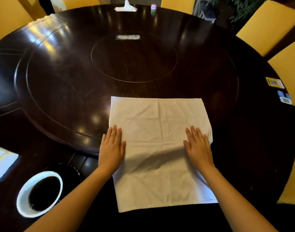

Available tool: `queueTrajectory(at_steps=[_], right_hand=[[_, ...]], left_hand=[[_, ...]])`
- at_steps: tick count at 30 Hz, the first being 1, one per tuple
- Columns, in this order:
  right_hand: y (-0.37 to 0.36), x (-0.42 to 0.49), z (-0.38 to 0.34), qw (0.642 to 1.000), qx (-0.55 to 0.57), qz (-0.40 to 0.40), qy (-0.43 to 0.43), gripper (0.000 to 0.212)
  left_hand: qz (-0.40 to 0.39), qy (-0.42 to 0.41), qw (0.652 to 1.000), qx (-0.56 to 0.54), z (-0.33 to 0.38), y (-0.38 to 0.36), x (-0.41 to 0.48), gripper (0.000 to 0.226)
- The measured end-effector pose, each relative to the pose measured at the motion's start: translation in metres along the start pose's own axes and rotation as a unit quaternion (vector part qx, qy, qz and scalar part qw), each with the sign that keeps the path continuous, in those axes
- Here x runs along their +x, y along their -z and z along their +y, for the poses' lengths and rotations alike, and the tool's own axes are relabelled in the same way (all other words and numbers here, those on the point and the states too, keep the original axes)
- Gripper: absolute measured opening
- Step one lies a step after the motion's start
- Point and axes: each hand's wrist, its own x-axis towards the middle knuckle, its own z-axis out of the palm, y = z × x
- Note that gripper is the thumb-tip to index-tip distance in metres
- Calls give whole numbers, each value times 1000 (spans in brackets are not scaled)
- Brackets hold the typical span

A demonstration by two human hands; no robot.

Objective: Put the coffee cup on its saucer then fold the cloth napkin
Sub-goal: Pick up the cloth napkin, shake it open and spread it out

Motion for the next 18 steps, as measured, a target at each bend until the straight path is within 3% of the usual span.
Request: queueTrajectory(at_steps=[2,5,8,10,11,13,16,18], right_hand=[[0,-20,-1,999,1,28,-33,60],[-16,-70,-27,993,64,75,69,49],[-43,-117,-56,982,72,-17,171,45],[-55,-133,-61,987,42,-57,147,53],[-58,-136,-61,989,21,-65,132,56],[-56,-137,-60,991,-4,-75,114,58],[-51,-138,-59,990,-27,-89,105,57],[-52,-140,-57,990,-35,-85,107,51]], left_hand=[[42,48,992,-111,4,0,-27,64],[111,98,960,-237,20,0,-63,57],[134,279,888,-339,29,4,-83,32],[82,377,840,-382,27,6,-88,37],[50,392,832,-390,24,8,-88,39],[-18,390,815,-428,20,13,-85,38],[-137,367,749,-535,18,21,-82,32],[-169,355,726,-564,17,24,-85,31]])
